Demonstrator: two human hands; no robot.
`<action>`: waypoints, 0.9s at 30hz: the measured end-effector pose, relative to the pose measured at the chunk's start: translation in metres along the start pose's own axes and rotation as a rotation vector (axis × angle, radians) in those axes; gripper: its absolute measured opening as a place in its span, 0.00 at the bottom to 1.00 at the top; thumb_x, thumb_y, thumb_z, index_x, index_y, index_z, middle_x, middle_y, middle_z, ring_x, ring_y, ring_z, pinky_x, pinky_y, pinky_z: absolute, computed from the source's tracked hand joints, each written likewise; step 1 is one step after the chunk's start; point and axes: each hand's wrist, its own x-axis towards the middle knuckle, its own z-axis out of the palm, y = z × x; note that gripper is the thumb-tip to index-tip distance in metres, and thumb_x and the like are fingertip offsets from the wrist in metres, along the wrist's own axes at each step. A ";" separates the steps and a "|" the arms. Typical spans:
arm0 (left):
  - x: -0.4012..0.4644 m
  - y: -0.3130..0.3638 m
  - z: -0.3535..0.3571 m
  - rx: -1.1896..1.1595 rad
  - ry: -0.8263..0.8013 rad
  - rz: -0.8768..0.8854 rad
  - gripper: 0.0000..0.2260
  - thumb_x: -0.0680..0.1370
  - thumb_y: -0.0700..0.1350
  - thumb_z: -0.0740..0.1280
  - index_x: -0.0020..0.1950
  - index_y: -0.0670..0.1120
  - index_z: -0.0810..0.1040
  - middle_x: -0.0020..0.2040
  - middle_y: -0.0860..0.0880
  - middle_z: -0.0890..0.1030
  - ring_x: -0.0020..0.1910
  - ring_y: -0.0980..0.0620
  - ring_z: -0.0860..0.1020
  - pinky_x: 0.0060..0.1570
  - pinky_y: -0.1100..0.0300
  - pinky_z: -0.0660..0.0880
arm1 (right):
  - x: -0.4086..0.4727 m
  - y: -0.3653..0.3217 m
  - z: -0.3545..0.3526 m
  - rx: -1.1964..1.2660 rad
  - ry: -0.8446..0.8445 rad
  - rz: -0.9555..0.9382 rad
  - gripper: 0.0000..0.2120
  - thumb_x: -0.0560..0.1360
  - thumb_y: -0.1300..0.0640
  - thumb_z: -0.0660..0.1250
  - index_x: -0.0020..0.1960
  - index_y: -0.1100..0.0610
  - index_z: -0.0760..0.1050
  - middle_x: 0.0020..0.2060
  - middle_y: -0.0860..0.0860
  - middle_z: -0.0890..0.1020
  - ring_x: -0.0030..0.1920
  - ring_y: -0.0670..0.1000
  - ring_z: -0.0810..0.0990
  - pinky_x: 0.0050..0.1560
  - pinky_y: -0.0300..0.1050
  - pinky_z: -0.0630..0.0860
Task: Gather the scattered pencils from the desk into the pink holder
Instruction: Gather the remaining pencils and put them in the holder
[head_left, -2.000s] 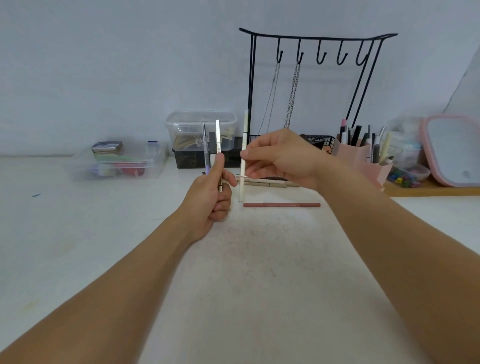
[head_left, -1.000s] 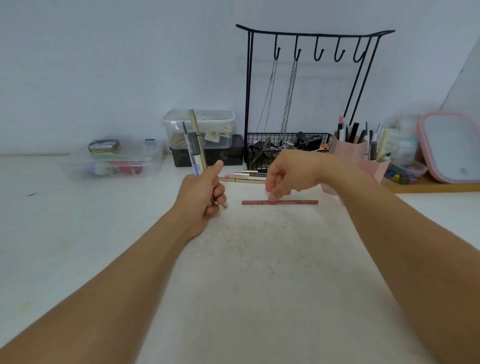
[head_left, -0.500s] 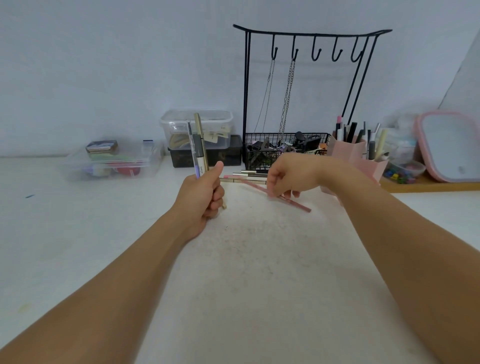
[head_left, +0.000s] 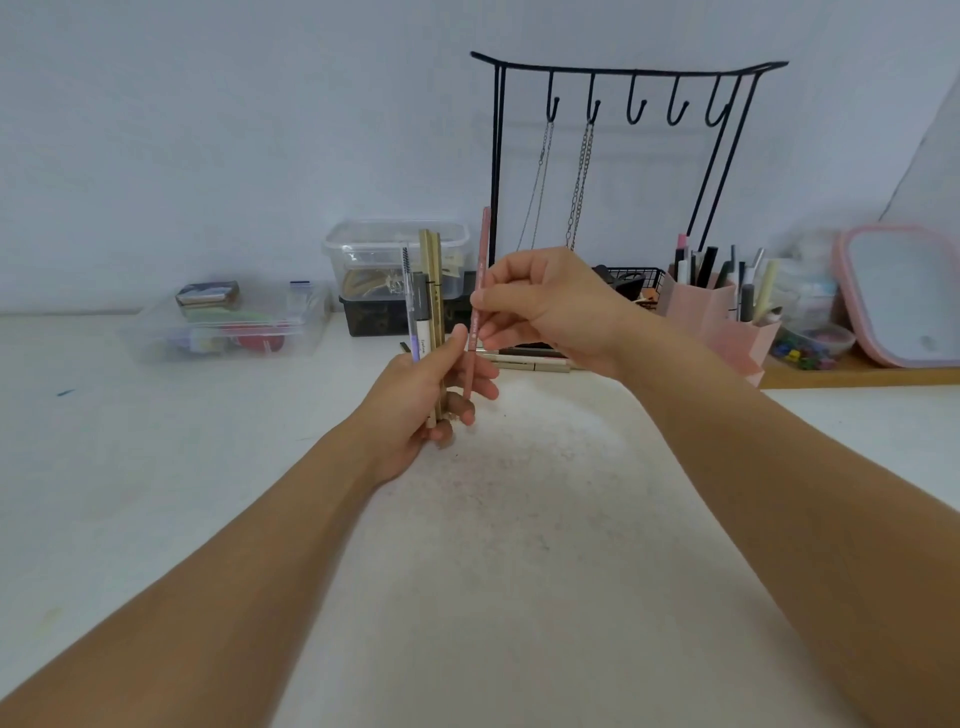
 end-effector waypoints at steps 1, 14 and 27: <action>-0.001 0.001 0.001 0.005 -0.009 -0.003 0.23 0.82 0.60 0.60 0.46 0.44 0.84 0.41 0.45 0.86 0.31 0.52 0.79 0.23 0.64 0.65 | 0.000 0.001 0.000 -0.013 0.004 -0.009 0.02 0.77 0.67 0.70 0.48 0.66 0.79 0.36 0.59 0.84 0.35 0.53 0.84 0.40 0.41 0.83; 0.005 -0.004 -0.002 -0.045 -0.022 -0.009 0.19 0.80 0.60 0.66 0.36 0.49 0.69 0.27 0.52 0.60 0.23 0.55 0.57 0.21 0.65 0.53 | 0.006 0.028 0.008 -0.137 0.023 0.026 0.07 0.77 0.58 0.72 0.53 0.59 0.83 0.41 0.51 0.85 0.40 0.45 0.81 0.38 0.37 0.77; 0.010 -0.005 -0.009 -0.164 0.191 -0.033 0.23 0.81 0.53 0.68 0.31 0.50 0.61 0.26 0.51 0.59 0.24 0.54 0.56 0.19 0.64 0.55 | 0.012 0.072 -0.045 -1.110 0.197 0.119 0.06 0.76 0.60 0.71 0.52 0.59 0.84 0.49 0.55 0.85 0.51 0.57 0.82 0.56 0.51 0.79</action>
